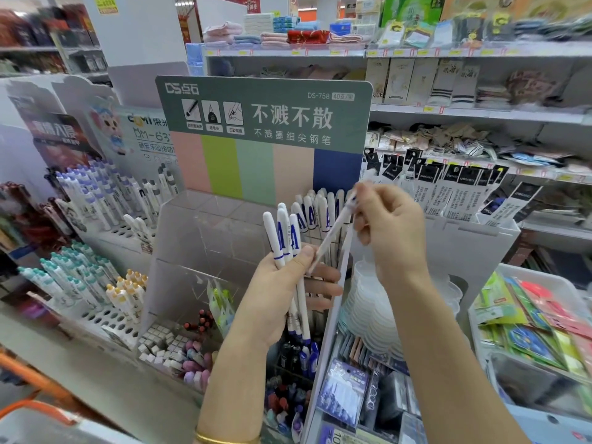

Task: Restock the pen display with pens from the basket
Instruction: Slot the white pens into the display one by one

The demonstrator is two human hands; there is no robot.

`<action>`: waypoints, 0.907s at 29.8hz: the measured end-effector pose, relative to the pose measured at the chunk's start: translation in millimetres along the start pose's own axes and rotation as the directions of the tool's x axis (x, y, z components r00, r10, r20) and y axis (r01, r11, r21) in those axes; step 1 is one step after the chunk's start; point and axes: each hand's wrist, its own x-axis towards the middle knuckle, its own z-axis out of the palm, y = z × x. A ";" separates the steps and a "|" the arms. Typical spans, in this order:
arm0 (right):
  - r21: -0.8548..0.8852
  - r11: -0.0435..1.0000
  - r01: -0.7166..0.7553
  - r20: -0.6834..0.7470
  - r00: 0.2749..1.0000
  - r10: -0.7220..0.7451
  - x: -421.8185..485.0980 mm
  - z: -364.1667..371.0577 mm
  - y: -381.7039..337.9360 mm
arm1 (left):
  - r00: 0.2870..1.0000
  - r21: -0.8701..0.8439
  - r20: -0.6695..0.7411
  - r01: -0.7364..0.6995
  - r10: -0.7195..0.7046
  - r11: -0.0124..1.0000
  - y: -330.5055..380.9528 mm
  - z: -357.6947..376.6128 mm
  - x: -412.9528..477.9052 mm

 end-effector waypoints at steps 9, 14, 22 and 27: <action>-0.463 0.799 0.384 -0.072 0.882 -0.465 13.8 -1.8 25.1 | 0.999 0.016 -0.048 0.008 -0.008 1.000 -2.9 -2.9 1.1; -0.708 0.650 0.276 0.105 0.951 -0.289 10.2 3.5 43.2 | 1.000 -0.030 -0.024 -0.003 0.003 1.000 -1.1 -2.7 -0.7; -0.827 0.525 0.200 0.147 0.979 -0.140 7.3 -1.2 41.9 | 1.000 -0.035 0.019 -0.012 0.012 0.999 -1.3 -2.4 -1.8; -0.643 0.729 0.234 0.071 0.966 -0.247 -3.7 -6.6 32.6 | 0.999 -0.013 0.045 -0.020 0.021 1.000 -2.5 -1.9 -1.2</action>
